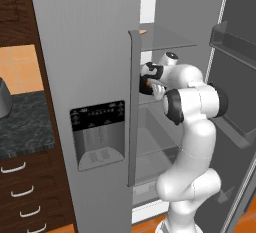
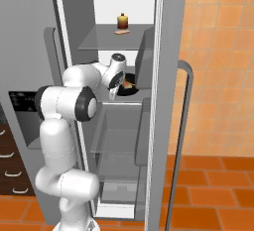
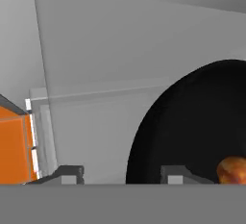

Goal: Pick the chicken drumstick and garlic from their plates and place them in the bowl. Then put the bowl in the fridge.

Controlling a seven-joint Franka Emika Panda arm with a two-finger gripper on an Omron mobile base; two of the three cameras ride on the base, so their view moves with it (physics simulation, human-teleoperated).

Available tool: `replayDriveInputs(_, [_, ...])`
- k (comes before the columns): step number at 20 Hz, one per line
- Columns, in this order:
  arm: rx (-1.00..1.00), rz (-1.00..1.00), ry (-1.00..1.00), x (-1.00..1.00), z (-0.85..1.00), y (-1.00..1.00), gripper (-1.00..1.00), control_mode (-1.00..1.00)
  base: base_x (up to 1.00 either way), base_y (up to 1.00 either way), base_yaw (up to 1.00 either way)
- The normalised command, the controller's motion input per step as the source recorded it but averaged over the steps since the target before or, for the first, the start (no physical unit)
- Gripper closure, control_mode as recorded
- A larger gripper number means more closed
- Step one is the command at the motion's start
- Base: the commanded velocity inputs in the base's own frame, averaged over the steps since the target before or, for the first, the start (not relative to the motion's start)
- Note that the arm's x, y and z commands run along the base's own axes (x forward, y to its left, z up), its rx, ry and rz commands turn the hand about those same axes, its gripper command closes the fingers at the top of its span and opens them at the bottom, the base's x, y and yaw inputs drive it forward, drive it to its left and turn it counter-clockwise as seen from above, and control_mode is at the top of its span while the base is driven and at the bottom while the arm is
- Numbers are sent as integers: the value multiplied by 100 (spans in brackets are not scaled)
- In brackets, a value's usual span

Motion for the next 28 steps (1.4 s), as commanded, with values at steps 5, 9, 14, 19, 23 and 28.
replayDriveInputs(5, [0,-1,-7,-80,26,10,-100,-100,0,0,0])
replayDriveInputs(9, [1,-14,-1,-100,21,9,-100,-100,0,0,0])
replayDriveInputs(14, [1,-19,0,-100,39,15,-100,-100,0,0,0])
replayDriveInputs(19, [8,-18,1,-100,35,3,-100,-100,0,0,0])
replayDriveInputs(23, [4,-17,0,-100,31,6,-100,-100,0,0,0])
replayDriveInputs(28, [2,-19,-7,-100,8,1,-100,-100,0,0,0])
